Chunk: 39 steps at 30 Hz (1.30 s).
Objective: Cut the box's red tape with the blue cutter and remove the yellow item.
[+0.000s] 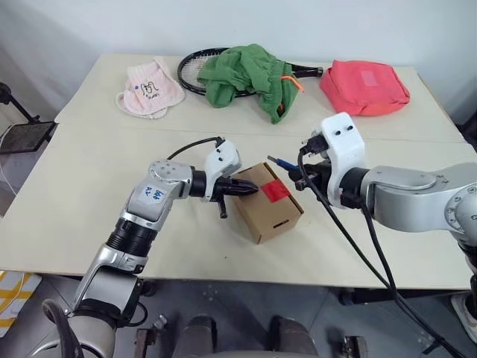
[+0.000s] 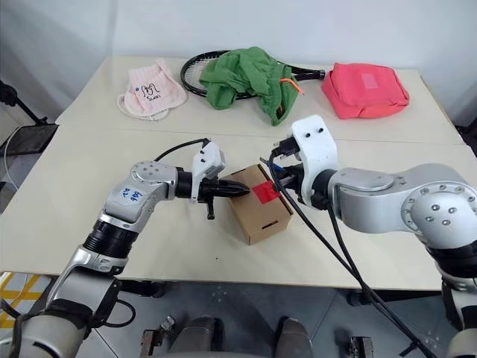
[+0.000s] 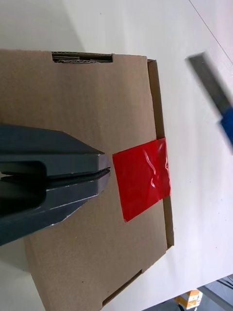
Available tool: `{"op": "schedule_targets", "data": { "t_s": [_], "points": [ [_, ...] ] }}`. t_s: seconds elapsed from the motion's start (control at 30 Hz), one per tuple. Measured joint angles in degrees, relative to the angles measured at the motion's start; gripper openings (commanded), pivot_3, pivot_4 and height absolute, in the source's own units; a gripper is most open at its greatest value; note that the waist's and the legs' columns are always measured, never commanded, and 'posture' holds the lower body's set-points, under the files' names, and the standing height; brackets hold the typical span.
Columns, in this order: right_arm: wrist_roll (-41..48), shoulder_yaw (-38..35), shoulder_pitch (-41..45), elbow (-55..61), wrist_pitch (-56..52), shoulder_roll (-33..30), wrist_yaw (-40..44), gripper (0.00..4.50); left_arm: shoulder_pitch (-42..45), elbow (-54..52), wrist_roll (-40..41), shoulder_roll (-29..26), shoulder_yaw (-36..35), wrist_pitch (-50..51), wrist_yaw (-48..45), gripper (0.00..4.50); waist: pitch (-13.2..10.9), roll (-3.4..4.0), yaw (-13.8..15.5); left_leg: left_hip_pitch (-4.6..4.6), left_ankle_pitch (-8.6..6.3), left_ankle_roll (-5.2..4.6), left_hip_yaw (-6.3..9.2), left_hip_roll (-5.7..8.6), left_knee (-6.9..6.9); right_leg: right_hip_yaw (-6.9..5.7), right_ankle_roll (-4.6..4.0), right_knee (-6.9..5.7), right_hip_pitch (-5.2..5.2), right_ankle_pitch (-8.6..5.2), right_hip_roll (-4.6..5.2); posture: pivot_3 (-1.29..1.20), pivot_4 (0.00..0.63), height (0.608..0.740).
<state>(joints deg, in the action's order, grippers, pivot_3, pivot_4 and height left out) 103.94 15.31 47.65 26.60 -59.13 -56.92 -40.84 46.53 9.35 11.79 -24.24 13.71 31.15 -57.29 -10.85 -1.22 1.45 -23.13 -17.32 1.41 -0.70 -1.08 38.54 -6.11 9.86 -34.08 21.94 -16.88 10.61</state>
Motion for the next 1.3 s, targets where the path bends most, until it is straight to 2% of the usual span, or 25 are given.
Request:
{"op": "schedule_targets", "data": {
  "t_s": [0.7,1.07,1.3],
  "points": [
    [-0.87,-0.01,-2.98,0.21,-1.00,0.71,-0.17,0.21,-0.31,-1.90,0.00,-1.20,0.35,1.60,0.17,0.01,0.00,0.01,-0.07,0.01,0.00,0.00,0.00,0.00,0.01,0.01,0.00,-0.02,0.01,0.00,0.00,0.00,0.150,0.740],
    [-2.29,-2.31,-0.34,-0.19,-1.02,1.44,0.30,0.21,-0.30,-1.99,0.00,-1.22,0.36,1.89,0.14,0.01,0.01,0.01,-0.07,0.01,0.00,0.00,0.00,-0.01,0.00,0.01,0.00,-0.02,0.01,0.00,0.00,0.00,0.150,0.740],
    [-2.25,-2.01,-3.23,0.41,-0.99,3.04,-0.40,0.21,-0.28,-2.07,0.00,-1.23,0.49,1.96,0.05,0.01,0.01,0.01,-0.06,0.01,0.00,0.00,0.00,0.00,0.00,0.01,0.00,-0.02,0.01,0.00,0.00,0.00,0.150,0.740]
  ]
}}
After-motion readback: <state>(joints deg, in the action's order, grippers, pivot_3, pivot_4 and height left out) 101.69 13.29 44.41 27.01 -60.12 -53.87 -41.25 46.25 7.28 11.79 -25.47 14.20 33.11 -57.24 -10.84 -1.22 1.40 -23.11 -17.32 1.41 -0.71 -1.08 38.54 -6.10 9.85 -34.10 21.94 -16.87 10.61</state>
